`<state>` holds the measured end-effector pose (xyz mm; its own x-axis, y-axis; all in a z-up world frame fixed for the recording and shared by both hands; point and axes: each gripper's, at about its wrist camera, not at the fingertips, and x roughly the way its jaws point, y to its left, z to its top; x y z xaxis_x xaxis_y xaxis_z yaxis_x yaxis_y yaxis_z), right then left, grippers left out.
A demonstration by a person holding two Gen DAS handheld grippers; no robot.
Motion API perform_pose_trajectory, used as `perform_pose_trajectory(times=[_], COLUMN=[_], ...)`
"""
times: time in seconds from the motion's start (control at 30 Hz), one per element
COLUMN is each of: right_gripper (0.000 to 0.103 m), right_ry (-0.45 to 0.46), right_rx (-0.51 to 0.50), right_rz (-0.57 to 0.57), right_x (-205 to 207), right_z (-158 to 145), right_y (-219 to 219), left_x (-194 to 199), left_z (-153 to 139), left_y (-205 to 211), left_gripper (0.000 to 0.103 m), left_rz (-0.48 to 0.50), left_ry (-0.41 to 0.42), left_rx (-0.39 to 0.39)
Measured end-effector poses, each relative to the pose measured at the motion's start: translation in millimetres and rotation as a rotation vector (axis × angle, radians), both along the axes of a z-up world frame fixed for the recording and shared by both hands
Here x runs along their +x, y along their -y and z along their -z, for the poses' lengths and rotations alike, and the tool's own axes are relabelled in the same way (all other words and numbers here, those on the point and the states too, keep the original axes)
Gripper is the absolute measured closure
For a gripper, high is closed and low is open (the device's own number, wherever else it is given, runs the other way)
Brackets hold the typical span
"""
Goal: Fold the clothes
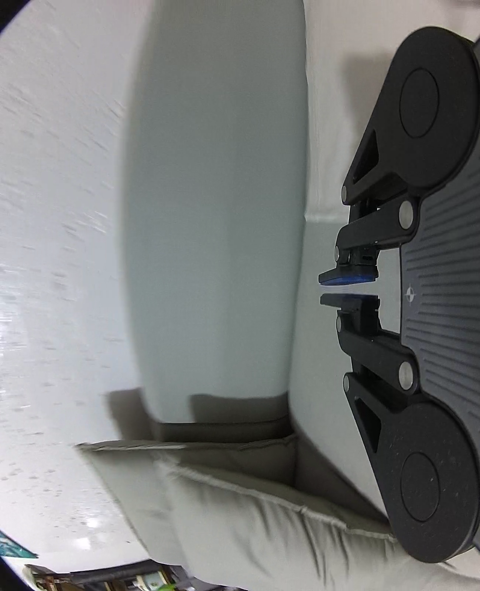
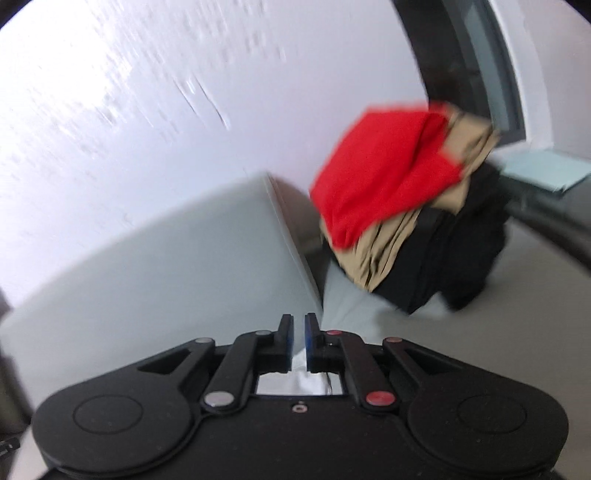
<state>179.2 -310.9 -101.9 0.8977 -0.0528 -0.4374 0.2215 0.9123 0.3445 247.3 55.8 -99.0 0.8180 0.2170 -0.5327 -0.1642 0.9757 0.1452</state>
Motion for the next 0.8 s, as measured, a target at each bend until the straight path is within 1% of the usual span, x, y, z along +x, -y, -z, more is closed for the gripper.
perform_pose_trajectory(times=[0.1, 0.17, 0.23, 0.3, 0.33, 0.37, 0.4, 0.43, 0.5, 0.53, 0.6, 0.67, 0.7, 0.73, 0.77, 0.8], right_gripper=[0.094, 0.090, 0.081, 0.080, 0.078, 0.077, 0.074, 0.069, 0.064, 0.064, 0.064, 0.068, 0.079, 0.087, 0.088, 0.088], right_ry=[0.037, 0.053, 0.053, 0.040, 0.019, -0.003, -0.029, -0.075, -0.167, -0.213, -0.304, -0.393, -0.437, -0.479, -0.511, -0.526], right_rx=[0.010, 0.022, 0.031, 0.030, 0.038, 0.047, 0.057, 0.070, 0.095, 0.103, 0.119, 0.144, 0.158, 0.174, 0.186, 0.175], right_rz=[-0.035, -0.062, -0.092, -0.117, -0.133, -0.149, -0.167, -0.190, -0.235, -0.257, -0.299, -0.354, -0.385, -0.418, -0.453, -0.476], right_x=[-18.9, -52.9, -72.5, -92.5, -104.7, -116.9, -128.6, -138.2, -156.4, -160.9, -169.8, -172.0, -170.8, -169.7, -169.6, -168.4], right_z=[-52.6, -79.1, -90.4, -96.9, -94.7, -92.5, -89.1, -79.8, -60.3, -45.6, -16.1, 11.0, 23.8, 35.4, 41.6, 44.6], right_y=[16.7, 24.1, 31.7, 39.9, 38.1, 36.4, 34.3, 30.5, 22.4, 15.8, 2.6, -12.1, -19.9, -28.0, -37.6, -46.6], left_x=[-58.3, -97.4, -131.3, -156.9, -168.9, -176.8, -184.7, -194.5, -211.5, -219.6, -227.4, -235.2, -233.8, -232.3, -230.8, -227.3], left_z=[-44.3, -63.9, -74.1, -71.4, -67.5, -57.3, -47.1, -32.1, -1.4, 14.4, 34.8, 55.2, 56.3, 57.3, 58.3, 59.1], left_y=[-2.8, 0.1, 6.8, 10.8, 12.5, 11.6, 10.6, 14.8, 29.8, 37.8, 51.8, 65.7, 70.7, 75.6, 80.6, 84.9], left_gripper=[0.085, 0.085, 0.083, 0.075, 0.075, 0.070, 0.066, 0.066, 0.066, 0.066, 0.066, 0.066, 0.066, 0.066, 0.065, 0.065], left_rz=[0.060, 0.092, 0.117, 0.132, 0.139, 0.145, 0.150, 0.163, 0.169, 0.164, 0.174, 0.185, 0.206, 0.227, 0.249, 0.260], left_ry=[0.037, 0.046, 0.046, 0.020, 0.000, -0.038, -0.076, -0.126, -0.225, -0.274, -0.326, -0.378, -0.381, -0.384, -0.388, -0.383], left_rx=[-0.031, -0.039, -0.051, -0.049, -0.047, -0.053, -0.059, -0.070, -0.083, -0.088, -0.092, -0.096, -0.081, -0.065, -0.050, -0.047])
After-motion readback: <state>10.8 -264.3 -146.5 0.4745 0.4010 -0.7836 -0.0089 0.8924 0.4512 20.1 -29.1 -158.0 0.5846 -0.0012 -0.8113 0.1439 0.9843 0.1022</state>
